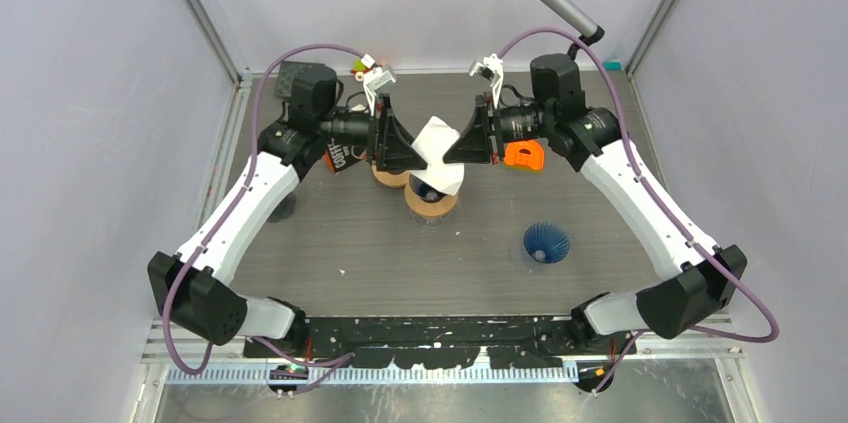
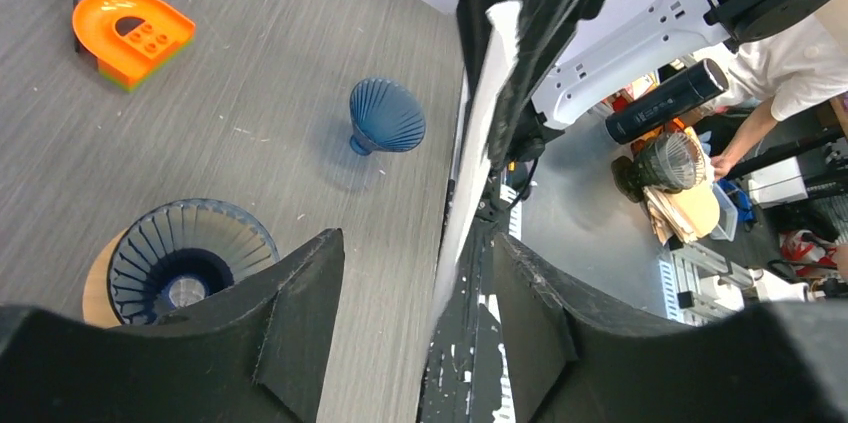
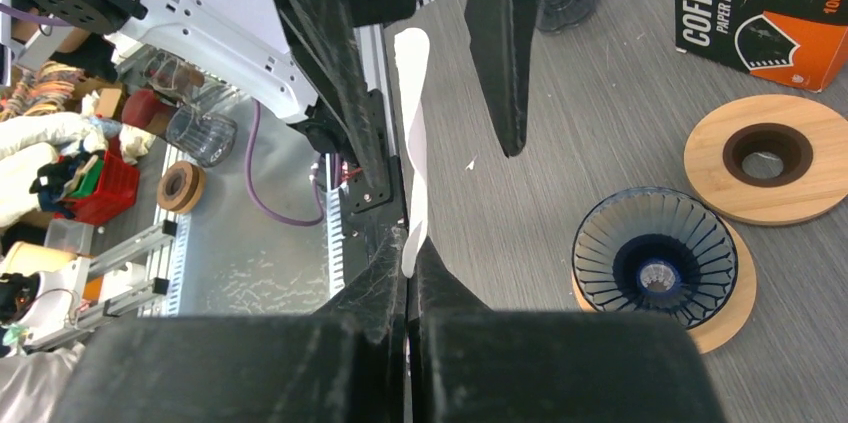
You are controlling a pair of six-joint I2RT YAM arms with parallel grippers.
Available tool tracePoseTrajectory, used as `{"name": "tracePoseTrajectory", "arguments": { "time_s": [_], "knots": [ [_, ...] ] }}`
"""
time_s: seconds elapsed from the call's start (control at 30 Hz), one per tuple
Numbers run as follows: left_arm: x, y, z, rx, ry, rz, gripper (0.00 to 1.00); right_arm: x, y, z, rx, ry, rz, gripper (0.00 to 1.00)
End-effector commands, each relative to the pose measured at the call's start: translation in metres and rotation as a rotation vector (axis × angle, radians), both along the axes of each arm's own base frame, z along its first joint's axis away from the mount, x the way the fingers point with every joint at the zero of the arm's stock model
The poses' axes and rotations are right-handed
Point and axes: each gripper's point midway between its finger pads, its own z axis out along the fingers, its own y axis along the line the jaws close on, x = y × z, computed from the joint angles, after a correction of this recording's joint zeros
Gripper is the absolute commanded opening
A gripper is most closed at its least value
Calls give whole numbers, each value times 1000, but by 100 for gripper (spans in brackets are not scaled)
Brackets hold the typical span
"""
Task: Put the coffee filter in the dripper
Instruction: Pick up the coffee filter from the coffee filter holder.
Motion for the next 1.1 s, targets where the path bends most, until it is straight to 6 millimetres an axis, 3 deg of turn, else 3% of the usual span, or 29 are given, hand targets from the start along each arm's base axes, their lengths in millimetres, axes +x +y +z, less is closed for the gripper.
{"name": "tracePoseTrajectory", "arguments": {
  "time_s": [0.0, 0.13, 0.23, 0.33, 0.5, 0.53, 0.73, 1.07],
  "knots": [
    [-10, 0, 17, -56, -72, -35, 59, -4, -3, 21, 56, -53, -8, 1],
    [-10, -1, 14, -66, -57, -36, 49, -2, -3, 21, 69, -41, -16, 0],
    [-11, -3, 15, -85, -47, -49, 23, 1, -2, 18, 72, -29, -23, 2],
    [-12, -3, 15, -90, -44, -55, 0, 5, -5, 18, 65, -40, -46, 14],
    [-19, -1, 10, -87, -49, -84, 0, 11, -28, 28, 25, -128, -127, 43],
    [-21, -1, 8, -87, -49, -92, 0, 12, -35, 30, 15, -149, -150, 44],
    [-27, 0, 4, -89, -36, -117, 0, 11, -58, 39, -17, -237, -224, 44],
    [-27, -2, -1, -81, -15, -116, 0, 31, -55, 40, -25, -204, -271, 37]
  ]
}}
